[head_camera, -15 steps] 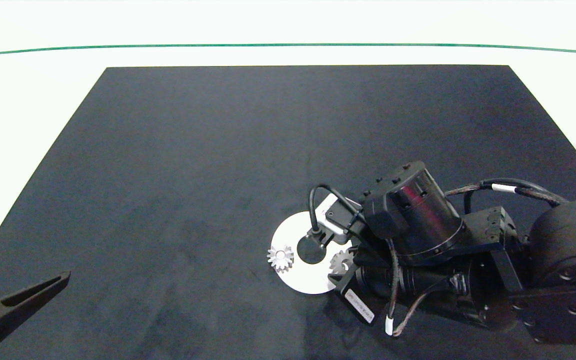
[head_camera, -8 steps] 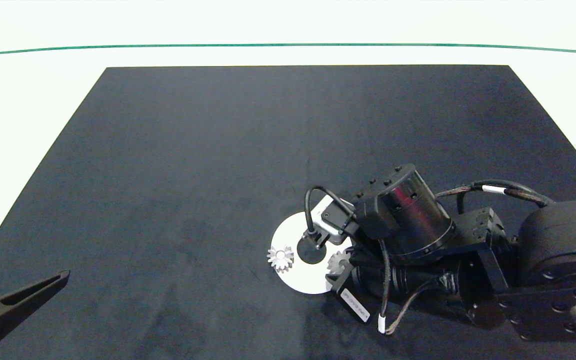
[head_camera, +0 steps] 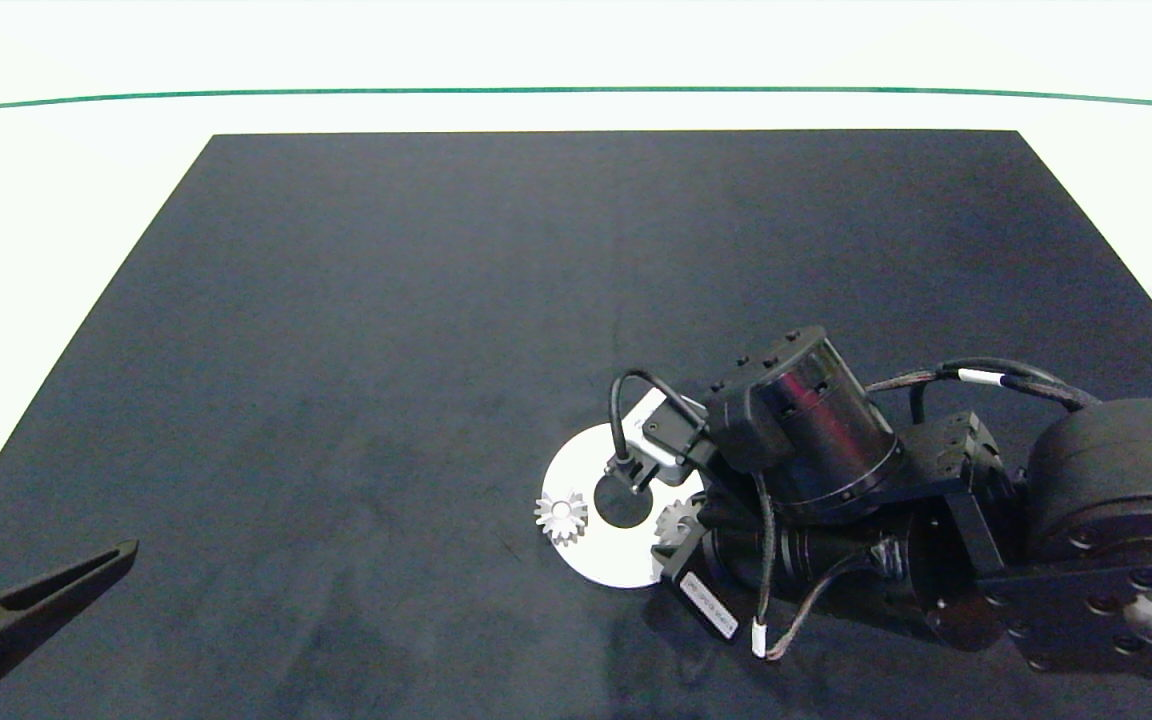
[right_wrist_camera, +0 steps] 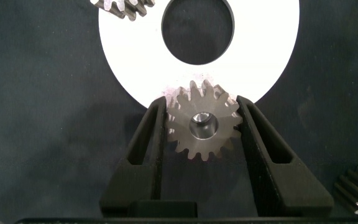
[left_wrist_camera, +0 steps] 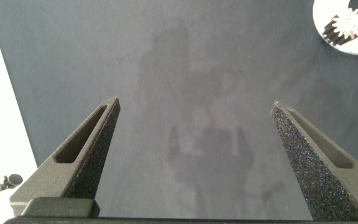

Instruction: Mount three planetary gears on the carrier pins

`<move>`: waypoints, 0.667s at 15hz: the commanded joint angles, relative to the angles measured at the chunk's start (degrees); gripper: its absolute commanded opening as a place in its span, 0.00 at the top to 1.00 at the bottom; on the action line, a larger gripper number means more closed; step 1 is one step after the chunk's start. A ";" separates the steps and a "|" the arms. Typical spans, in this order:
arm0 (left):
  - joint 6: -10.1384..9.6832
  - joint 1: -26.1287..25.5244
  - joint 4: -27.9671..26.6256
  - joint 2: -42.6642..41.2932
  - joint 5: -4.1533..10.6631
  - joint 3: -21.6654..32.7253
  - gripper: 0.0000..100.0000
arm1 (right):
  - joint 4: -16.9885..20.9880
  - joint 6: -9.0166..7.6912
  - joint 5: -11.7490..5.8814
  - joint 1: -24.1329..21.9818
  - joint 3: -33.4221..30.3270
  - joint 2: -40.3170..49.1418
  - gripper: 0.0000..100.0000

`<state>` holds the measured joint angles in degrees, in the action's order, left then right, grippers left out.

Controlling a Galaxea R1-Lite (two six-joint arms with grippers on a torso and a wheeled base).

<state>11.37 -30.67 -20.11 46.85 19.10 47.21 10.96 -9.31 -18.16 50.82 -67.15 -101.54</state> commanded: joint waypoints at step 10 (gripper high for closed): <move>0.05 0.00 -0.10 0.00 0.15 0.25 0.00 | -0.24 0.00 0.06 0.15 -0.62 -1.56 0.96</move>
<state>11.37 -30.67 -20.09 46.80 19.13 47.38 10.65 -9.28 -18.10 50.93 -67.74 -102.56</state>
